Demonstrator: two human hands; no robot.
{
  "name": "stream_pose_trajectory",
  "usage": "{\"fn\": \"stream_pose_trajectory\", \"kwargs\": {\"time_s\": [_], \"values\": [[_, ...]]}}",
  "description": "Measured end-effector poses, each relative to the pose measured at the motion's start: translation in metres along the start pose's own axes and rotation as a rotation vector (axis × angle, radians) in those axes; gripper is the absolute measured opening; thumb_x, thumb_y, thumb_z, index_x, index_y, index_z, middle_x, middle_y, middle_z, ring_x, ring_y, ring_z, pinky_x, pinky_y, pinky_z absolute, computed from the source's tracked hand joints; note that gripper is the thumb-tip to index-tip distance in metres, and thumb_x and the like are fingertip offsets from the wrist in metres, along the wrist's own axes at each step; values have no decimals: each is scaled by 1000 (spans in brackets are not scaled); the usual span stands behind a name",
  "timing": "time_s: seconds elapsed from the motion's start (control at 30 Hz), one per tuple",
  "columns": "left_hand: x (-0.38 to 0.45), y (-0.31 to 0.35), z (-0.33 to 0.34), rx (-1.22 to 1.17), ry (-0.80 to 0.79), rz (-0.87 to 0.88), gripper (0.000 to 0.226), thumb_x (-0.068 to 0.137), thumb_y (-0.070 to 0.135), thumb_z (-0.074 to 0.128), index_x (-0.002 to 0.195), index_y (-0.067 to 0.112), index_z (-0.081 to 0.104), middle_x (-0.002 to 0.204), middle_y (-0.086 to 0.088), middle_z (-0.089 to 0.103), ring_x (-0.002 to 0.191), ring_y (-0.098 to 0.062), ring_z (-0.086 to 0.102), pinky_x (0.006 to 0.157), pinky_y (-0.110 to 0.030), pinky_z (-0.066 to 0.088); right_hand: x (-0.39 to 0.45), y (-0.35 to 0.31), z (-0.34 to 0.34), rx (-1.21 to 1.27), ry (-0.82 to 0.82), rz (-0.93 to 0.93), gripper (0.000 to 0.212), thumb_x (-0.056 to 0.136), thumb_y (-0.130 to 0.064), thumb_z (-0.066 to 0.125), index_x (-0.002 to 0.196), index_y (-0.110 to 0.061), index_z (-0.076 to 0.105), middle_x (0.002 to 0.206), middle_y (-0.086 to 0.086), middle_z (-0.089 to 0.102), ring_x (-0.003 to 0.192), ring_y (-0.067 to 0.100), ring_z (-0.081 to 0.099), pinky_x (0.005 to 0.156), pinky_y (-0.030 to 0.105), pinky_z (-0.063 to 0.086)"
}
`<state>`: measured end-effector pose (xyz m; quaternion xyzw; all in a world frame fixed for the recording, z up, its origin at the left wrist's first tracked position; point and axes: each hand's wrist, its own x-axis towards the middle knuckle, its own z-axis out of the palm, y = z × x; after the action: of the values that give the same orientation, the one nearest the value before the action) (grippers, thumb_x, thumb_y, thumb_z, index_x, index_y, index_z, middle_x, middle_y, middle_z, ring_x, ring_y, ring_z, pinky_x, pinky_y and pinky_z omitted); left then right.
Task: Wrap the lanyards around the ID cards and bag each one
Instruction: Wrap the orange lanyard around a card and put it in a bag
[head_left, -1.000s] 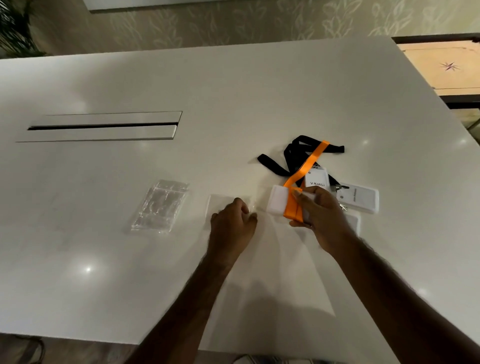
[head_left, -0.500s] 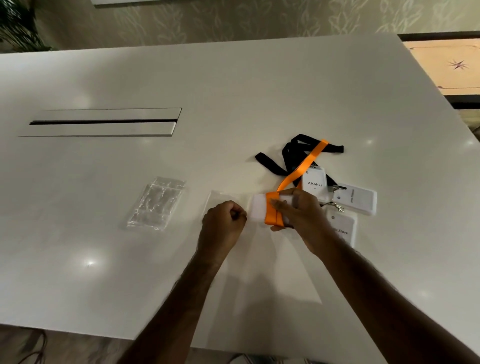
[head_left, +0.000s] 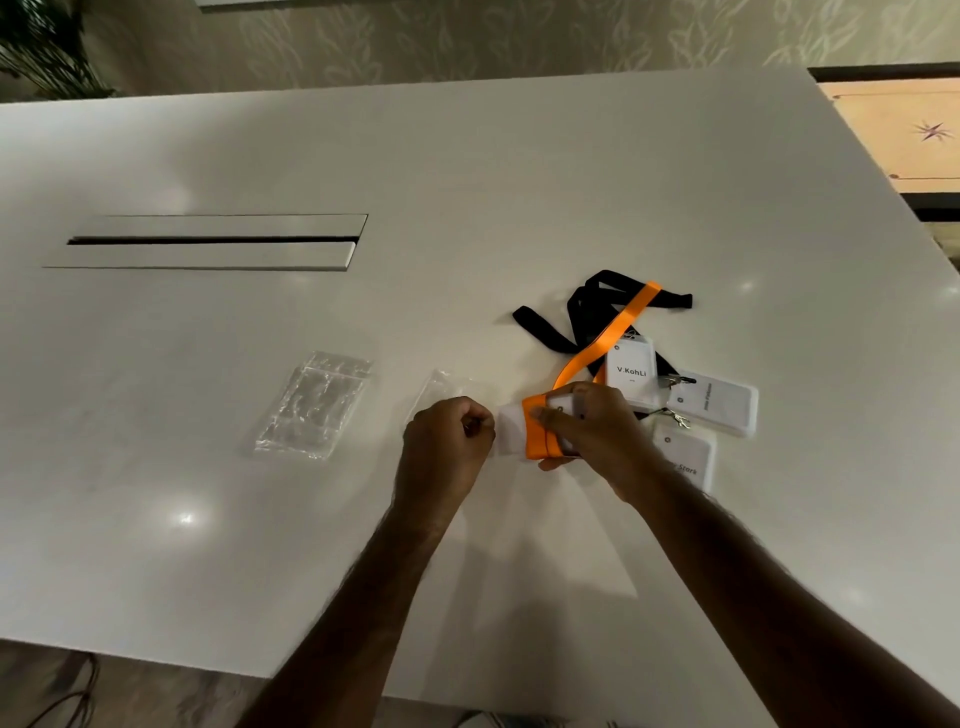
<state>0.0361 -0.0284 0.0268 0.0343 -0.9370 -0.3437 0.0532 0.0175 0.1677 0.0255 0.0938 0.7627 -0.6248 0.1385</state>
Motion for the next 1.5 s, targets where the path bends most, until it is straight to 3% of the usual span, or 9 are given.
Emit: {"fn": "stream_pose_trajectory", "kwargs": {"time_s": [0.2,0.37,0.67,0.87,0.97,1.1,1.23,1.33,1.5], "values": [[-3,6,1,-28,9,48,9,93,26,75,93,16,77,86,5,78,78,-9,71,75,-18,53,0,-1,5,35,78,-64,17,99,-20,75,107,-16,61,100,3,67,68,16,77,50,28,61],[-3,11,1,-87,-11,44,12,95,27,74,97,16,77,90,5,77,81,-6,70,73,-4,46,1,-2,8,122,122,-86,16,101,-18,73,112,-12,64,105,9,72,78,16,80,54,32,63],[-3,18,2,-117,68,103,11,98,25,70,104,17,74,97,6,76,87,-3,66,77,1,42,-13,-6,26,173,51,-131,13,100,-22,73,106,-18,62,92,5,75,75,18,81,55,28,63],[-8,19,3,-110,149,206,16,96,21,73,107,9,74,100,-2,78,90,-10,68,89,-31,60,-13,-8,25,106,76,-162,16,95,-26,79,100,-23,64,83,-2,74,75,7,78,54,23,60],[-10,19,1,-103,182,192,14,95,18,74,106,10,73,100,-1,77,91,-14,70,91,-44,60,-11,-7,25,10,105,-162,20,93,-23,82,104,-19,66,96,1,69,77,-12,70,49,14,55],[-11,21,-2,-88,185,217,11,94,15,74,104,10,73,98,-1,76,89,-18,71,87,-50,58,-12,-6,28,-1,131,-180,18,90,-25,84,94,-25,67,88,-2,68,70,-11,69,45,10,50],[-17,25,-1,-22,143,278,14,95,20,75,103,8,73,95,-4,77,85,-20,71,82,-47,60,-11,-6,27,86,197,-140,20,89,-25,86,101,-24,70,93,3,69,78,13,70,55,18,58],[-22,26,1,-31,147,287,14,96,20,72,103,8,71,95,-4,75,83,-19,70,79,-42,61,-9,-6,26,197,226,-94,23,89,-22,85,107,-15,70,103,15,70,98,34,71,80,46,66],[-22,27,-2,-14,159,313,11,96,18,72,100,8,70,92,-5,73,79,-19,69,71,-33,61,-15,-4,30,128,248,-92,27,86,-29,88,103,-15,71,100,21,68,86,28,68,78,48,63]]}}
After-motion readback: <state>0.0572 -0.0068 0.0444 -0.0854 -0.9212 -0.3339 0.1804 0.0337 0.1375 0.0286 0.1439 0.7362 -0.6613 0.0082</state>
